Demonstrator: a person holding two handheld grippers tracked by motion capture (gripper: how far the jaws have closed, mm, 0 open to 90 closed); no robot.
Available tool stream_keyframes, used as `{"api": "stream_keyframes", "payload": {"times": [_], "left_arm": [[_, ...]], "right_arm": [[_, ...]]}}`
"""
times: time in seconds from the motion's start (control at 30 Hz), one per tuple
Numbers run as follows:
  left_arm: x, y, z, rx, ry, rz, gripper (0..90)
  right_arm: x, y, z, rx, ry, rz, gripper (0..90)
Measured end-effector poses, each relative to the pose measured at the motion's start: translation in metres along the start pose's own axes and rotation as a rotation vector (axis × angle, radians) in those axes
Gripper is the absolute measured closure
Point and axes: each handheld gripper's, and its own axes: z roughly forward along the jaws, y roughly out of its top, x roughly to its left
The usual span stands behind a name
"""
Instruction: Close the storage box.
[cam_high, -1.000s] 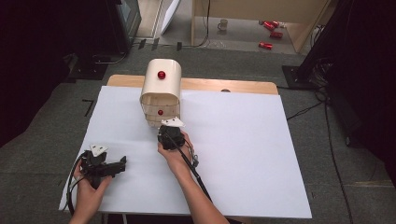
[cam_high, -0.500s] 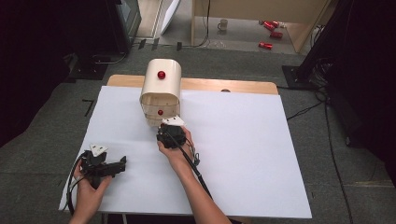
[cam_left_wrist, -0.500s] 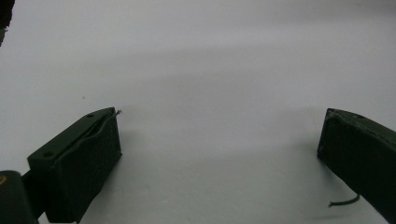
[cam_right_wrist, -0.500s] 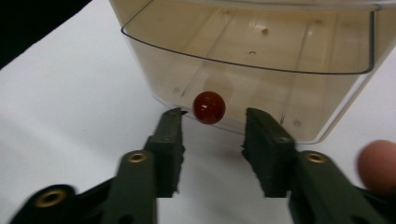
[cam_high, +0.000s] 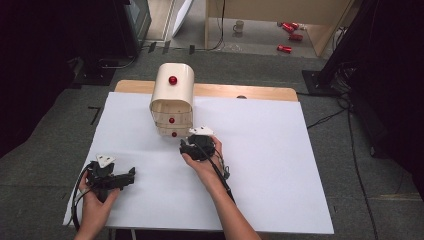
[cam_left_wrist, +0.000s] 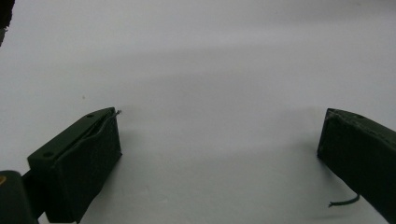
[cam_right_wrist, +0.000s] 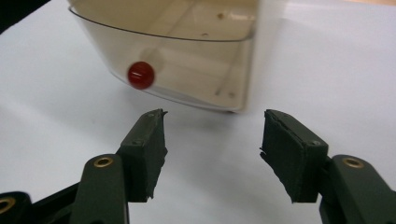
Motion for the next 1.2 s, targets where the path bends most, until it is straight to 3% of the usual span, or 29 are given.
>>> {"api": "stream_keyframes", "payload": {"times": [0.13, 0.27, 0.33, 0.7, 1.2], "left_arm": [[0.0, 0.0, 0.0, 0.0, 0.0, 0.0, 0.0], [0.0, 0.0, 0.0, 0.0, 0.0, 0.0, 0.0], [0.0, 0.0, 0.0, 0.0, 0.0, 0.0, 0.0], [0.0, 0.0, 0.0, -0.001, 0.0, 0.0, 0.0], [0.0, 0.0, 0.0, -0.001, 0.001, 0.001, 0.0]], "right_arm": [[-0.012, -0.004, -0.008, 0.0, -0.012, -0.005, 36.7], [-0.023, -0.009, -0.016, 0.02, -0.03, -0.016, 18.9], [-0.027, -0.012, -0.02, 0.025, -0.042, -0.035, 14.0], [-0.063, -0.03, -0.047, 0.022, -0.073, -0.025, 5.8], [-0.12, -0.063, -0.08, 0.066, -0.144, 0.027, 4.6]]}}
